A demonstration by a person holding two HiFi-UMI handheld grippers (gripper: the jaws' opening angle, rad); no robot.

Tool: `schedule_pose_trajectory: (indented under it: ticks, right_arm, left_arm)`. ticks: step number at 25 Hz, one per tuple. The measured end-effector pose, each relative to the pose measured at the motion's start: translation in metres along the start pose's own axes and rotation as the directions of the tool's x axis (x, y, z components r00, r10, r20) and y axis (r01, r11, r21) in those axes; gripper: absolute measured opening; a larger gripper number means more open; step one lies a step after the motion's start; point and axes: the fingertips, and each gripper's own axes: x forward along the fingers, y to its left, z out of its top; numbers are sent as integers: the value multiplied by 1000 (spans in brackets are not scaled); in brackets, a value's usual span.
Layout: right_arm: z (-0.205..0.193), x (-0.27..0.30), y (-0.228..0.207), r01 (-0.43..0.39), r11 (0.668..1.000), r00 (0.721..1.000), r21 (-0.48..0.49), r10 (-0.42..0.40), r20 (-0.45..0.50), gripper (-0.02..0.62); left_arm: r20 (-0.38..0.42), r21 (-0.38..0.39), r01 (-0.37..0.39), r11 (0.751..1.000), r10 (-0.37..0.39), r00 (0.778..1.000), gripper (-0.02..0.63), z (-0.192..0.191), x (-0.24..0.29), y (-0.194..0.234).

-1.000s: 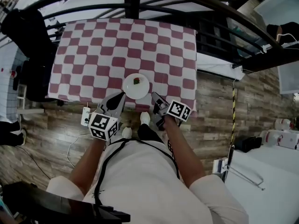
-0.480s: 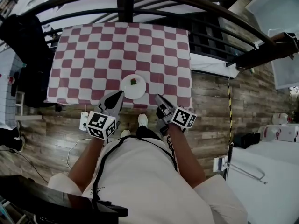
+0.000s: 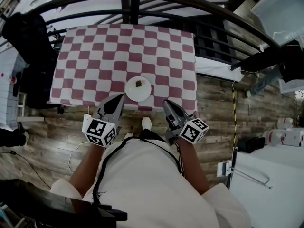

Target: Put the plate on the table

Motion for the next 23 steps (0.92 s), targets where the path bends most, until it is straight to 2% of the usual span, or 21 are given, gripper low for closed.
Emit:
schedule_pose_trajectory:
  ticks: [11, 23]
  right_arm:
    - [0, -7, 7, 11, 999, 1000, -45, -10, 18, 6]
    - [-1, -18, 2, 31, 999, 999, -26, -30, 34, 6]
  left_arm:
    - [-2, -2, -3, 1000, 3, 1000, 3, -5, -7, -2]
    - [-8, 8, 12, 1000, -11, 1000, 3, -8, -5, -11]
